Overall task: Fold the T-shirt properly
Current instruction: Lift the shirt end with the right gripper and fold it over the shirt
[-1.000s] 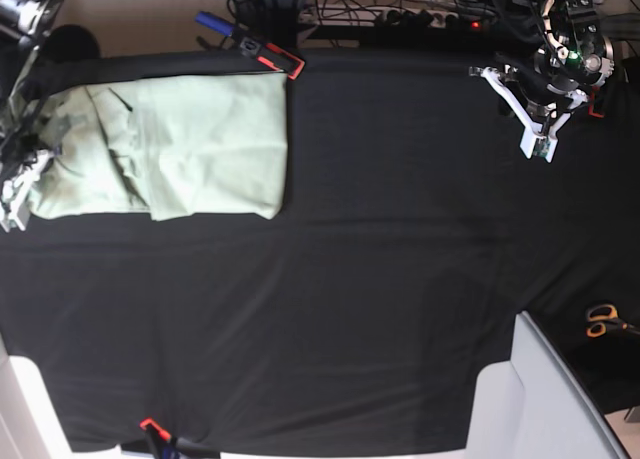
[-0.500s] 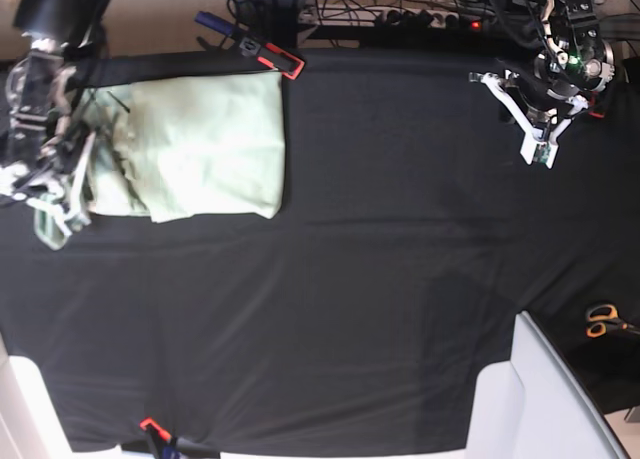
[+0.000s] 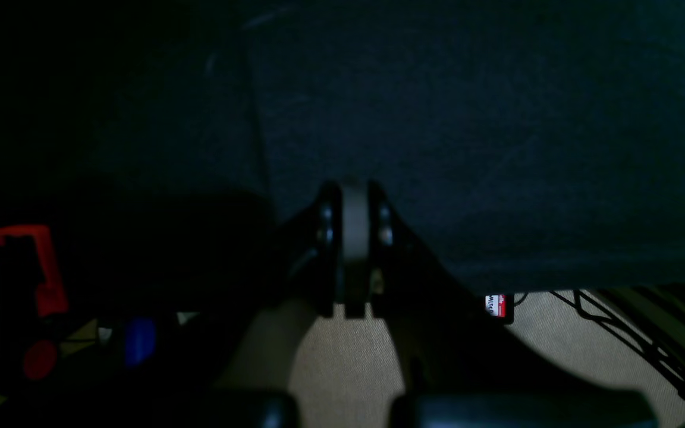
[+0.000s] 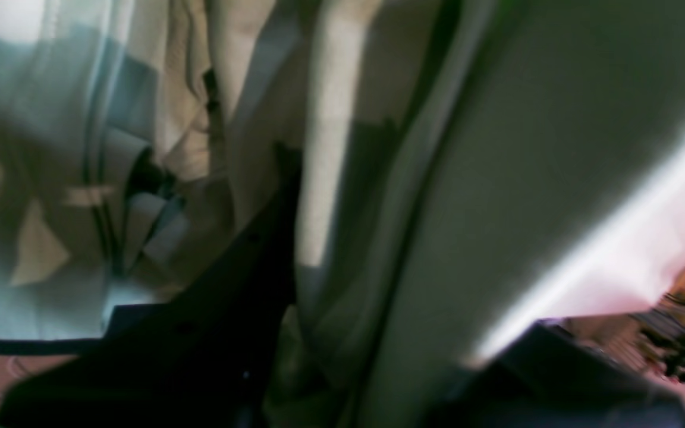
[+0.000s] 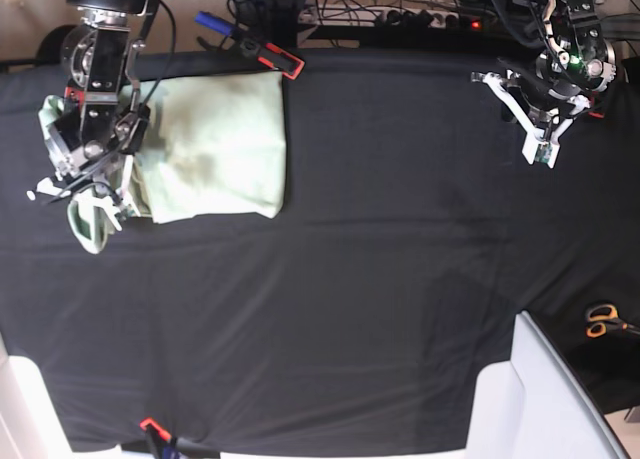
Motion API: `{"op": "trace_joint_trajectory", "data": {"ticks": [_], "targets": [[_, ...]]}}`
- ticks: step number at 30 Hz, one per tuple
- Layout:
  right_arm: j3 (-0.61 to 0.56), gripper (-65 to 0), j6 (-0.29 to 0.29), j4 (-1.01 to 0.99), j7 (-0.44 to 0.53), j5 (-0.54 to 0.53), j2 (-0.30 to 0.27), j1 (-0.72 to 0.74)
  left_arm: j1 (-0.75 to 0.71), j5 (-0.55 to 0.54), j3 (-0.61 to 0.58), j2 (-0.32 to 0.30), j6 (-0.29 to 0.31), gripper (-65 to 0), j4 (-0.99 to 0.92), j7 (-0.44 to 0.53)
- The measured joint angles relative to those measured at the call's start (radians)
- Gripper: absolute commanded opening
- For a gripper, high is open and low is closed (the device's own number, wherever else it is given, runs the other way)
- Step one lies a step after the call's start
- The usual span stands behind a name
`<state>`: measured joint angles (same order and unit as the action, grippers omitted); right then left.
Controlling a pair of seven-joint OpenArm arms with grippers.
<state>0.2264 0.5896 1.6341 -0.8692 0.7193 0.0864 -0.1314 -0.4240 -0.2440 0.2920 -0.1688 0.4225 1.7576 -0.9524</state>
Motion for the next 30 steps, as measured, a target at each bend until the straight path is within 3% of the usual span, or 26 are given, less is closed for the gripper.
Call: {"op": "trace_joint_trajectory", "data": {"ticks": [4, 7, 10, 14, 18, 25, 30], "targets": [[0.0, -65.0, -0.008, 0.044, -0.006, 0.015, 0.009, -0.005, 0.0, 0.0, -0.002, 0.0, 0.0, -65.0, 0.0, 0.0], [0.0, -65.0, -0.11, 0.064, 0.002, 0.021, 0.008, -0.004, 0.0, 0.0, -0.005, 0.0, 0.0, -65.0, 0.0, 0.0], [-0.005, -65.0, -0.12, 0.065, 0.005, 0.021, 0.008, -0.011, 0.0, 0.0, -0.005, 0.0, 0.0, -65.0, 0.0, 0.0], [-0.066, -65.0, -0.141, 0.066, 0.034, 0.02, 0.006, -0.047, 0.0, 0.0, -0.005, 0.0, 0.0, -65.0, 0.0, 0.0], [-0.135, -65.0, -0.237, 0.076, 0.04, 0.022, 0.002, -0.079, 0.0, 0.0, -0.005, 0.0, 0.0, -65.0, 0.0, 0.0], [-0.227, -65.0, -0.29, 0.124, 0.042, 0.019, 0.003, -0.11, -0.014, -0.001, -0.002, -0.009, 0.0, -65.0, 0.0, 0.0], [-0.291, -65.0, -0.394, 0.124, 0.041, 0.021, 0.002, -0.132, -0.045, -0.003, 0.0, -0.031, 0.0, -65.0, 0.001, 0.0]]}}
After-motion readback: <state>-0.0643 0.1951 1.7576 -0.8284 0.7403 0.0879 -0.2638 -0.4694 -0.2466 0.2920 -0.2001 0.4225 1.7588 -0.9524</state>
